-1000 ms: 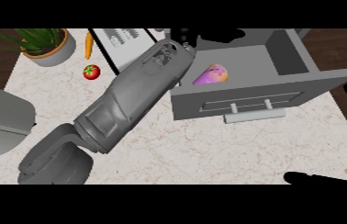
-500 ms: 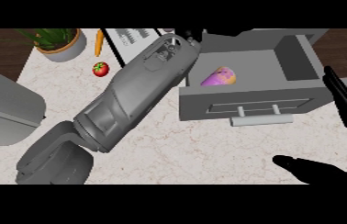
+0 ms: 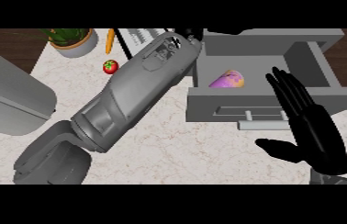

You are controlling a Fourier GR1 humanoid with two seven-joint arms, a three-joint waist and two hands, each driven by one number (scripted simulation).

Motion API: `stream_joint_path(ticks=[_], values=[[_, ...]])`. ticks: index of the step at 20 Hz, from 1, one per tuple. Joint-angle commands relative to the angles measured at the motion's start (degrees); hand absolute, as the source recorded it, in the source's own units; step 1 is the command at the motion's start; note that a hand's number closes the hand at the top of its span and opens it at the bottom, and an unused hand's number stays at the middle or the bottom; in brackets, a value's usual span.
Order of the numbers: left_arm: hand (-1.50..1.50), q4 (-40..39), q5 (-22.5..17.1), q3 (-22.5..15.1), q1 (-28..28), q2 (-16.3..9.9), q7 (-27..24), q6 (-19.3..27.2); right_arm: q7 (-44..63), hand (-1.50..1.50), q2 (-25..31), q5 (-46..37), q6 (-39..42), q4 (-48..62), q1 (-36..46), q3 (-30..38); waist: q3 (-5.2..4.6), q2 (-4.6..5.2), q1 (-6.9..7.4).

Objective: Pick up the can, place it into the drawer and close the drawer

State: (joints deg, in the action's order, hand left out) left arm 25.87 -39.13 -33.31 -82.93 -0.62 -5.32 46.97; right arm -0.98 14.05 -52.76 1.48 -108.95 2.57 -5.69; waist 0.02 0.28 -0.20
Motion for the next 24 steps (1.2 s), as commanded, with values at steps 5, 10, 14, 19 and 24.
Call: stream_joint_path(ticks=[5, 10, 14, 19, 24], values=[[-1.5, 9.66, 3.91, -1.82, 3.21, -5.09, 8.06, 1.57, -0.36, -1.5, -4.44, -7.09, -10.01, 14.81, 5.59, 0.06, 0.01, -0.69, 1.53], [-1.5, 16.93, 6.08, -2.54, 7.35, -9.86, 11.56, 1.92, -1.72, -1.5, -5.5, -9.59, -15.28, 27.87, 11.39, 2.11, 0.0, -0.61, 1.89], [-1.5, 21.23, 6.99, -3.06, 7.16, -13.16, 15.99, 2.31, -4.98, -1.5, -4.84, -9.72, -19.59, 38.48, 16.19, 4.94, 0.06, -0.53, 2.8], [-1.5, 27.31, 7.81, -3.83, 11.81, -16.11, 17.58, 1.19, -6.96, -1.5, -4.79, -11.46, -24.76, 47.19, 19.19, 6.61, 0.07, -0.3, 3.23], [-1.5, 32.82, 6.92, -2.01, 16.16, -23.24, 18.96, -2.68, -4.95, -1.5, -5.99, -15.33, -30.1, 54.59, 25.01, 8.07, 0.03, -0.1, 4.28]])
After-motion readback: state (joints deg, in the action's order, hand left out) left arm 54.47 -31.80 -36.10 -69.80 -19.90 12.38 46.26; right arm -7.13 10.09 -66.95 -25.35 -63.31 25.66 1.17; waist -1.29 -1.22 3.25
